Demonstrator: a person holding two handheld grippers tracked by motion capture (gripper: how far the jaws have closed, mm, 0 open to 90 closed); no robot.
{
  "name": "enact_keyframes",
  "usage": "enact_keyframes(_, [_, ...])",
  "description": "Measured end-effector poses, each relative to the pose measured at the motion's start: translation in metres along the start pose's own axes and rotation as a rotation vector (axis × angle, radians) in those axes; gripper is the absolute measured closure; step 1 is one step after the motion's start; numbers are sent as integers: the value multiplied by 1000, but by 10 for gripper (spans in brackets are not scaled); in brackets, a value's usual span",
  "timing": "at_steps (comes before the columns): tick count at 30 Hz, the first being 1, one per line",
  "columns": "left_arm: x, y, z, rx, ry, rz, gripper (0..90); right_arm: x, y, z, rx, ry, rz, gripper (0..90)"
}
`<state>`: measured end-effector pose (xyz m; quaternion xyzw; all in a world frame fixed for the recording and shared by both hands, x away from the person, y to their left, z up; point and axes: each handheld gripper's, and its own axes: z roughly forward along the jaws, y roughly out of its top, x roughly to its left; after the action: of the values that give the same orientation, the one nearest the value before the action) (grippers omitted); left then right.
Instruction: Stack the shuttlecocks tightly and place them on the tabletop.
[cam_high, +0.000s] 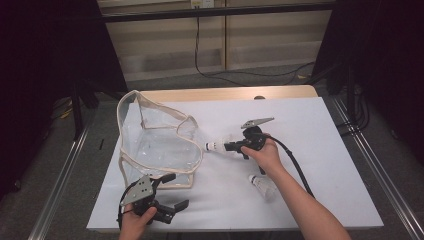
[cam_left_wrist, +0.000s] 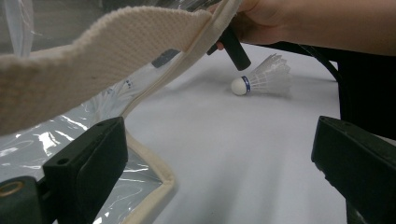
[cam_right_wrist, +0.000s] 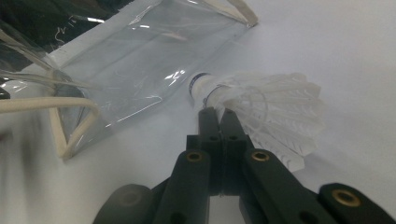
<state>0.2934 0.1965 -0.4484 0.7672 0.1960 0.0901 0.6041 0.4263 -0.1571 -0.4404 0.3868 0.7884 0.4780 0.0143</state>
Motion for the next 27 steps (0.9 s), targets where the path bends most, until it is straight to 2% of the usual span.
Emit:
enact_keyframes(8, [0,0,0,0,0,-2,40,5,6,4,13,3,-20,900])
enact_keyframes(27, [0,0,-2,-6,2,-2,40,4,5,5,30,-12,-24,896])
